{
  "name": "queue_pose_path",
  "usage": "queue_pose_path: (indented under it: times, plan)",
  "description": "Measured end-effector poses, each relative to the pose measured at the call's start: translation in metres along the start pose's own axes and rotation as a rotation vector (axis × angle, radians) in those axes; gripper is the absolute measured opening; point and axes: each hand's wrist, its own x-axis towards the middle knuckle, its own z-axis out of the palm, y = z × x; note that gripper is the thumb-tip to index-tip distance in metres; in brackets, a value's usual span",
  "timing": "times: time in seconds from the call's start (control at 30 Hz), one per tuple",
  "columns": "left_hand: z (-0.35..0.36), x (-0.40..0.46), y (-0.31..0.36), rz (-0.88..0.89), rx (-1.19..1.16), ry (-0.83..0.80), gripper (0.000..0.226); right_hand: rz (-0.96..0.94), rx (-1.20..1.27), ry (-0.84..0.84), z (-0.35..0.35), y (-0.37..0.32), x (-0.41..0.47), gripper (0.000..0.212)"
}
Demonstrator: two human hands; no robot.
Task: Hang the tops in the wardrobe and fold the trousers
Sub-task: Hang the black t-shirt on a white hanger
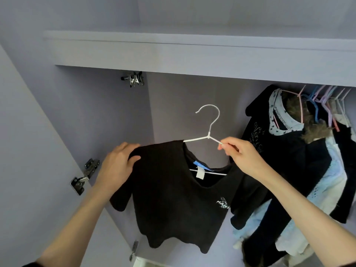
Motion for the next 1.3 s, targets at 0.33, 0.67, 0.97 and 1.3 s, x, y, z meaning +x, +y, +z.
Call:
queue_pose_path:
  times: [0.33,0.67,0.97,1.3]
  plan:
    - [0.007,-0.002,-0.006,-0.242,-0.205,0.002,0.022,0.106,-0.051,-0.026,-0.029,0.025,-0.018,0.028]
    - [0.039,0.002,0.054,0.22,-0.179,-0.081,0.029,0.042,-0.005,-0.043,-0.014,0.007,-0.031,0.026]
    - [0.055,0.007,0.08,0.234,-0.192,0.027,0.011,0.102,-0.108,-0.077,-0.032,0.036,-0.054,0.02]
    - [0.08,0.011,0.092,0.306,-0.133,-0.062,0.029,0.483,0.488,-0.209,-0.032,0.048,-0.056,0.022]
